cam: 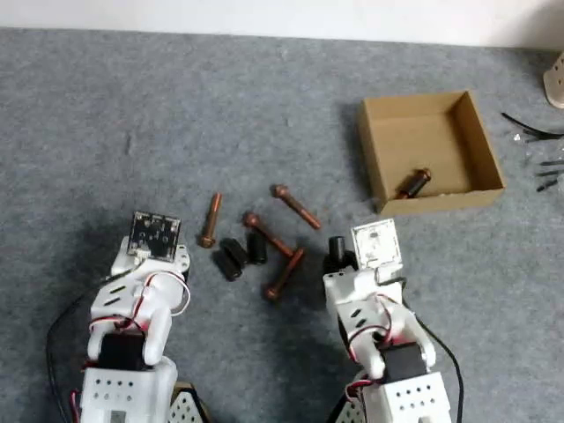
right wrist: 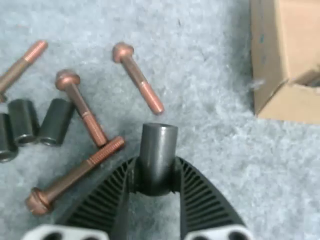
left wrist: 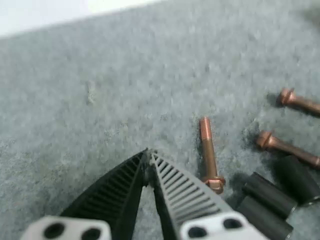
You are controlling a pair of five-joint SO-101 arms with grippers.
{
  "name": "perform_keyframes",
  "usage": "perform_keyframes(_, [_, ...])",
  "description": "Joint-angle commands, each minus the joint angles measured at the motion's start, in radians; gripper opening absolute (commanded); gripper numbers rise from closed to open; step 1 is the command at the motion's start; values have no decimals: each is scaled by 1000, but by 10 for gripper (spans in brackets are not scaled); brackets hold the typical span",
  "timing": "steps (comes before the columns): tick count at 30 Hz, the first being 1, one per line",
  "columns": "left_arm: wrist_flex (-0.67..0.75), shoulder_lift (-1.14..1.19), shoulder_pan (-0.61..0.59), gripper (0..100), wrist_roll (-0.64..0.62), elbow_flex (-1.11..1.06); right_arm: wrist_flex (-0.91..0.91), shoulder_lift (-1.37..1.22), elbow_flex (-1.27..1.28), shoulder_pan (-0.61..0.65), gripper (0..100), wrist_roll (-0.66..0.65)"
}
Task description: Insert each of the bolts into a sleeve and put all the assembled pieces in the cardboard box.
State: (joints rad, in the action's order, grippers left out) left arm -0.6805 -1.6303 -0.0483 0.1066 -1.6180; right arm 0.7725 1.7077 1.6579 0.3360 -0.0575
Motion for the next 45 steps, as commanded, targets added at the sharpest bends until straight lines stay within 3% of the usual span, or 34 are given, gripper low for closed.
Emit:
perform_keyframes(1, [110, 265, -1, 8, -9, 114, 53, 122, -19, -10, 5, -17])
perform_keyframes(6, [239, 720, -1, 8, -9, 269, 67, 128, -19, -12, 5, -18])
perform_keyframes(13, [195, 1141, 67, 15, -12, 530, 67, 128, -21, -12, 5, -20])
perform_keyframes(17, [35, 1201, 124, 165, -12, 611, 65, 128, -19, -12, 5, -20])
perform_keyframes(20, [18, 1204, 145, 244, -9, 613, 48, 127, -16, -12, 5, -20])
perform_keyframes(30, [32, 1202, 148, 245, -11, 622, 12, 128, 22, -12, 5, -20])
perform_keyframes(36, [196, 1282, 154, 245, -18, 634, 12, 128, 22, -12, 5, -20])
perform_keyframes(38, [229, 1351, 171, 245, -74, 659, 12, 128, 22, -12, 5, -21])
perform_keyframes(45, [75, 1523, 173, 245, -210, 808, 12, 128, 22, -12, 5, -28])
